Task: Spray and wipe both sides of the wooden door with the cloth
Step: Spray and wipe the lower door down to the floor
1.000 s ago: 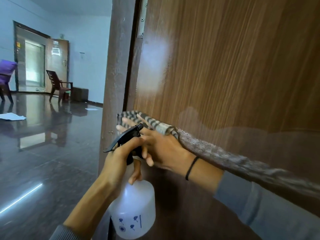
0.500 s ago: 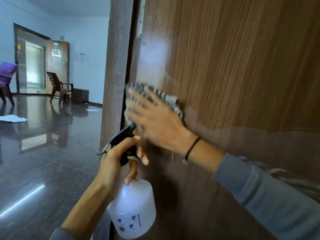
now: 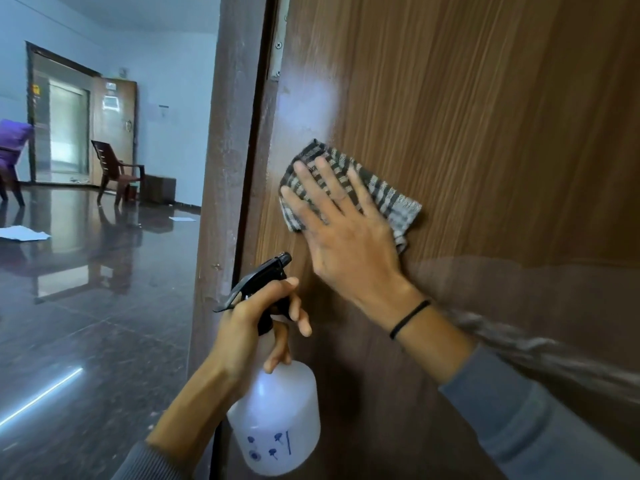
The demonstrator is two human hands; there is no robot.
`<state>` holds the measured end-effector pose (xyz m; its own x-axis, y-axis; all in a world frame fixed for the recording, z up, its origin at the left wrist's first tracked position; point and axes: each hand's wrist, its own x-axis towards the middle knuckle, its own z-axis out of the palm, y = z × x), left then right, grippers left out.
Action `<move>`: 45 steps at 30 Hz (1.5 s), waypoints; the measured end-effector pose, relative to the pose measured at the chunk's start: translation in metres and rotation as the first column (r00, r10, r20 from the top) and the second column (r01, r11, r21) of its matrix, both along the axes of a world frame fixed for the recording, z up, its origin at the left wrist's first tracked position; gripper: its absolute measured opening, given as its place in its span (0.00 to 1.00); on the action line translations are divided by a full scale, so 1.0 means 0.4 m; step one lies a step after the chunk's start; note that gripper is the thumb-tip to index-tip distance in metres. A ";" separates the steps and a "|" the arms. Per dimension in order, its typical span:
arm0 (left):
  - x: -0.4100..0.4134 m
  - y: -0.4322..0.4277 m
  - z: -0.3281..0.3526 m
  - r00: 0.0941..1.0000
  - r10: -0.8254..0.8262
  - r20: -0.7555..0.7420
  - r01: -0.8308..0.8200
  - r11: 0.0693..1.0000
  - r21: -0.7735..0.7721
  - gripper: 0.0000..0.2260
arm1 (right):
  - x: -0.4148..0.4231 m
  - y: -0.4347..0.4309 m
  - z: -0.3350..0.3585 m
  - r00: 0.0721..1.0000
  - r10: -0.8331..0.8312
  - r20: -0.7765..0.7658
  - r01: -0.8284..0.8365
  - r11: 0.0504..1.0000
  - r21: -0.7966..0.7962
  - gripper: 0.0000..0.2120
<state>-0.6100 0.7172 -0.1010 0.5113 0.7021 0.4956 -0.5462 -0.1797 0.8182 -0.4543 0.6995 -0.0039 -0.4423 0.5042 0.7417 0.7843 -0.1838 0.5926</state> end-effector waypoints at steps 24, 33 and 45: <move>0.107 -0.090 -0.038 0.963 0.028 -0.268 -0.010 0.998 0.068 0.16 | 0.173 -0.354 -0.341 0.736 0.332 -0.589 -0.183 0.936 0.300 0.28; 0.093 -0.105 -0.029 0.983 -0.012 -0.184 0.028 0.996 0.085 0.16 | 0.077 -0.221 -0.176 0.791 0.416 -0.449 -0.244 0.887 0.392 0.23; 0.135 -0.056 -0.047 0.993 -0.080 -0.082 0.087 0.992 0.088 0.19 | 0.214 -0.191 -0.064 0.950 -0.078 -0.301 0.161 0.951 0.262 0.25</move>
